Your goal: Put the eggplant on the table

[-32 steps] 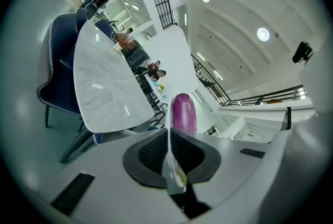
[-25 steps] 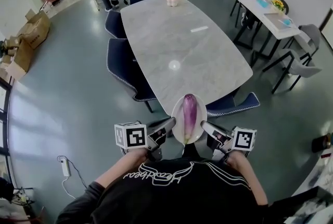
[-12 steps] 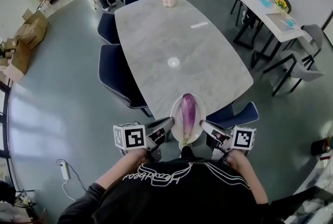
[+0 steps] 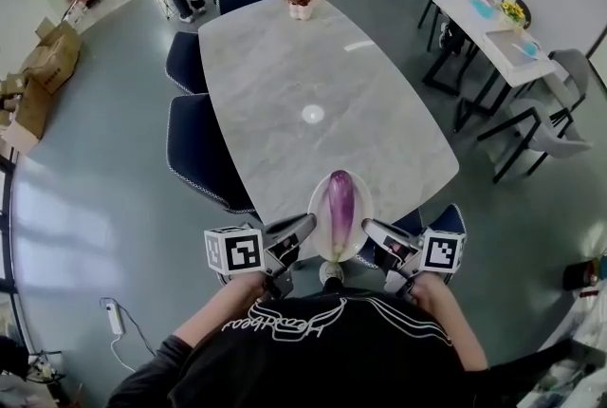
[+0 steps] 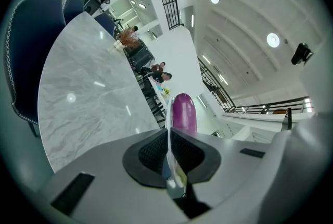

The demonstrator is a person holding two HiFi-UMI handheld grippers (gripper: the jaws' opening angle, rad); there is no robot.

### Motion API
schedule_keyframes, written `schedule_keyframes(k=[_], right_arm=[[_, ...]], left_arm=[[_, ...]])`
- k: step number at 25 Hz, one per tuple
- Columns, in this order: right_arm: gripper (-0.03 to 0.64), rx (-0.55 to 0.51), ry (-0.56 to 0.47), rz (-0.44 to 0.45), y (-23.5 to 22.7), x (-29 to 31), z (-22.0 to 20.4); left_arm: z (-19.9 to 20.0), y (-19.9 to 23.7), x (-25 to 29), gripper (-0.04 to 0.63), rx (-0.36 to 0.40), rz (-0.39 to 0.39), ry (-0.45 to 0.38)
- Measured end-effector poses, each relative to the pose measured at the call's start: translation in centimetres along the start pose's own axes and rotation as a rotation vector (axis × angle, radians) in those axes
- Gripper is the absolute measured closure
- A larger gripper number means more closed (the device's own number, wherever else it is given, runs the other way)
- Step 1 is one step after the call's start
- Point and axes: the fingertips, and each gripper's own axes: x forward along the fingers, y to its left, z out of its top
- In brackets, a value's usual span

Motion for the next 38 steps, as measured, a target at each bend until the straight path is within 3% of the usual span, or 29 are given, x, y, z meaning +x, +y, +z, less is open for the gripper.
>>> schedule_keyframes(k=[17,38], right_arm=[[0.597,0.024,0.035,-0.016,-4.7,2.6,6.4],[0.597,0.101,0.075,-0.036,-10.9,6.2,9.9]], left_arm=[[4.7,4.0,5.5,0.572,-0.044,0.043,-0.024],[7.2,10.0,9.4,0.572,-0.108,0.135,-0.016]])
